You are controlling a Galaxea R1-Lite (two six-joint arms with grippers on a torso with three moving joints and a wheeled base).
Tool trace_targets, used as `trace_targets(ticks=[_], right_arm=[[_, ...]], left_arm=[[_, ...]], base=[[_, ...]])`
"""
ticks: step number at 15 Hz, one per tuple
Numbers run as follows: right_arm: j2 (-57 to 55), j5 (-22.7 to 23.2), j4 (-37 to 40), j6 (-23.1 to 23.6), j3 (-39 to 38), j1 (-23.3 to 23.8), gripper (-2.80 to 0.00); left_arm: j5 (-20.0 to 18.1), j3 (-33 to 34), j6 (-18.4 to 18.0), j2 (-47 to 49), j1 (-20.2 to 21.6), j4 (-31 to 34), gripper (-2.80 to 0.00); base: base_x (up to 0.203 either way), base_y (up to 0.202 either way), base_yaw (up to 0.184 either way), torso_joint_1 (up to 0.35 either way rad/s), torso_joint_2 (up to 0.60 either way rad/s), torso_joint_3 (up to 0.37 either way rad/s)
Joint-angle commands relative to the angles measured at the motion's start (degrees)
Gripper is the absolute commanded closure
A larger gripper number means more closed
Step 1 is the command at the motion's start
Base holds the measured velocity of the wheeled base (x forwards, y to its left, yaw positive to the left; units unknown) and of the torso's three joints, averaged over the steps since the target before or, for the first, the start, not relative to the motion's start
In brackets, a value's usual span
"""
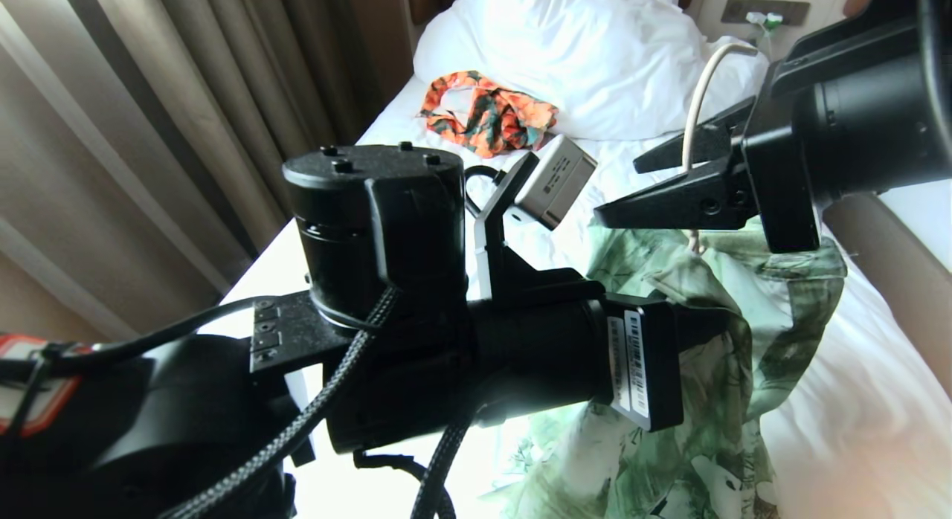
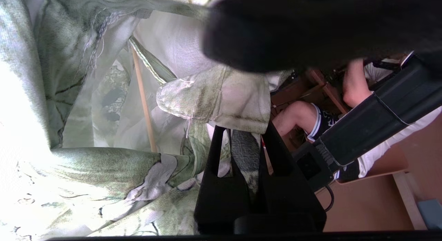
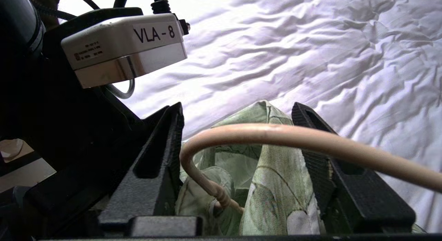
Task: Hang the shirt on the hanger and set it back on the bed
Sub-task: Take the clothes hanger out of the clothes
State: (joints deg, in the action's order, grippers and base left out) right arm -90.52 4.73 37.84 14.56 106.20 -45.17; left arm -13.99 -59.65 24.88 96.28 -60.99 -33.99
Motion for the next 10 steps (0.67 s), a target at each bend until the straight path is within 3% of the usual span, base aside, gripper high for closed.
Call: trace_targets(ticks=[1,10], right_arm=[[-0.49,0.02,0.22,0.03,-0.03,-0.1,0.0],[-0.41,-0.07,0.22,-0.32,0.06,-1.59,0.0]], left_arm=[[-0.07,0.06,0.17,-0.22,-0.01,-0.2,0.0],[0.11,1.9,0.26,-3.15,0.08,-0.11,0.0]], base=[[0.0,0.0,0.0,0.0,0.0,0.0],[0.0,0.0,0.0,0.0,0.0,0.0]])
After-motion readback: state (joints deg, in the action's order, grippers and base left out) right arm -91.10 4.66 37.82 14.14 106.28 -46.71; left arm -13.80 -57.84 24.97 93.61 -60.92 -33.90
